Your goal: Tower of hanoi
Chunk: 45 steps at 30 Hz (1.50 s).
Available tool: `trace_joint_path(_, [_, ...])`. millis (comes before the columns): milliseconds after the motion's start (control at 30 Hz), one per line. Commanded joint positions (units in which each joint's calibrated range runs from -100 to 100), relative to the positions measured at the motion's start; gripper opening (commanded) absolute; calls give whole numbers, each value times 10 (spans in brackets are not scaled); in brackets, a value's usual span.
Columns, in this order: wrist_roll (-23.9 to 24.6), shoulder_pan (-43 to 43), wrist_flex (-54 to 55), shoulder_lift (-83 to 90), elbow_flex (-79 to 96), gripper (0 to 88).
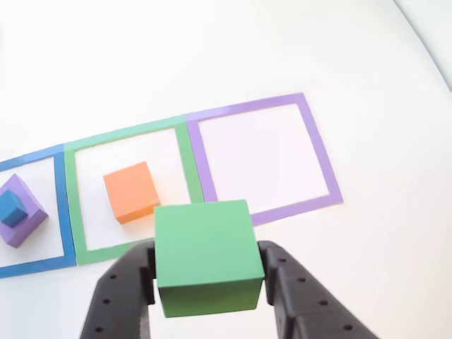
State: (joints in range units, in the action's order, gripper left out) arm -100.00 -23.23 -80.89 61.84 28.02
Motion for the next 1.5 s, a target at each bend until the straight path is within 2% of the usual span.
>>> trace_joint_path(0, [0,-38,-67,1,-81,95])
trace_joint_path(433, [0,-147,-117,19,-106,95])
trace_joint_path(633, [0,-168,-46,21,-15,95])
trace_joint_path(800, [0,-180,136,22,156,94])
trace_joint_path(867, [0,-187,266,16,257,94])
trace_joint_path(1000, [0,-195,600,-54,454,96])
trace_joint_path(1167, [0,-183,846,-192,523,95])
trace_joint_path(1467, [0,-162,1152,-445,530,95])
